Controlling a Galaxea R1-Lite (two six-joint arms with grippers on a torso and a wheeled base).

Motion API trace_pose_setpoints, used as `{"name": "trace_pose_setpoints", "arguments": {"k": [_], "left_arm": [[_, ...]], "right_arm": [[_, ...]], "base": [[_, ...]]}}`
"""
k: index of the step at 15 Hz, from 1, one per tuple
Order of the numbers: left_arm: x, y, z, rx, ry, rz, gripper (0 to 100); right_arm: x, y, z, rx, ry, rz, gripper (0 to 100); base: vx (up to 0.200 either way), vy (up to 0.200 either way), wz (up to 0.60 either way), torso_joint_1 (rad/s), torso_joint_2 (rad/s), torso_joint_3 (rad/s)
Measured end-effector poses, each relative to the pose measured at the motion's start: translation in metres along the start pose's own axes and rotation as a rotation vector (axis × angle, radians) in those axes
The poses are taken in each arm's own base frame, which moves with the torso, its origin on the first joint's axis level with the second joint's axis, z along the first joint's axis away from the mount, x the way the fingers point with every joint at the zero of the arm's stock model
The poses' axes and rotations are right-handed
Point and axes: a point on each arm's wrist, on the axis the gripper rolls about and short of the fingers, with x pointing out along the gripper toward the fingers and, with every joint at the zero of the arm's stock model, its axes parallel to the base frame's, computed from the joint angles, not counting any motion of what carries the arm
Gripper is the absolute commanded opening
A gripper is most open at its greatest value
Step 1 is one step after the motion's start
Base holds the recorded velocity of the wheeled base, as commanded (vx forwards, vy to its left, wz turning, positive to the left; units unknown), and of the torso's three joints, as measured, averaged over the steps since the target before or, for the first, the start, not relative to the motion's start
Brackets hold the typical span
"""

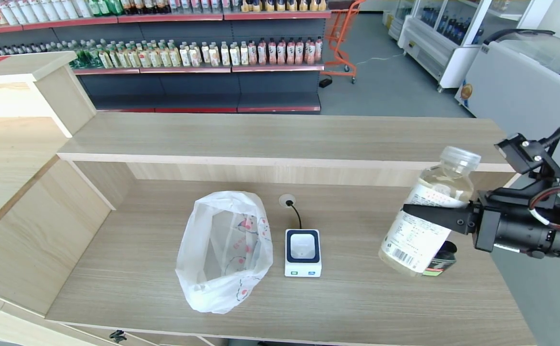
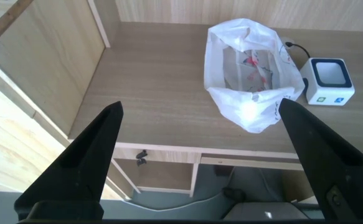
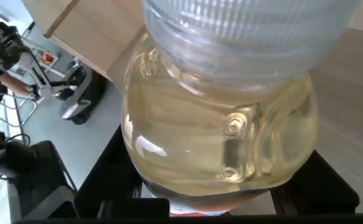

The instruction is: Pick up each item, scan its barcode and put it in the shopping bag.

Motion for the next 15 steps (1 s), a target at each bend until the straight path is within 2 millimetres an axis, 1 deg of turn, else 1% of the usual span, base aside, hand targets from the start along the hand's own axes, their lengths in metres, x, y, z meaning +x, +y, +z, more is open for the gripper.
{"name": "trace_pose_setpoints", "arguments": {"k": [2, 4, 7, 10, 15], "left_arm": [[0.0, 0.0, 0.0, 0.0, 0.0, 0.0, 100], [0.0, 0.0, 0.0, 0.0, 0.0, 0.0, 100], [0.0, 0.0, 0.0, 0.0, 0.0, 0.0, 100], [0.0, 0.0, 0.0, 0.0, 0.0, 0.0, 100], [0.0, 0.0, 0.0, 0.0, 0.0, 0.0, 100]], "right_arm": [[0.002, 0.01, 0.005, 0.004, 0.007, 0.094, 0], [0.01, 0.019, 0.004, 0.018, 0.031, 0.208, 0], [0.023, 0.032, 0.003, 0.018, 0.057, 0.307, 0], [0.03, 0.038, 0.003, 0.054, 0.073, 0.347, 0], [0.033, 0.039, 0.003, 0.069, 0.079, 0.354, 0]], "base": [[0.0, 0.0, 0.0, 0.0, 0.0, 0.0], [0.0, 0.0, 0.0, 0.0, 0.0, 0.0], [0.0, 0.0, 0.0, 0.0, 0.0, 0.0], [0.0, 0.0, 0.0, 0.0, 0.0, 0.0], [0.0, 0.0, 0.0, 0.0, 0.0, 0.0]]}}
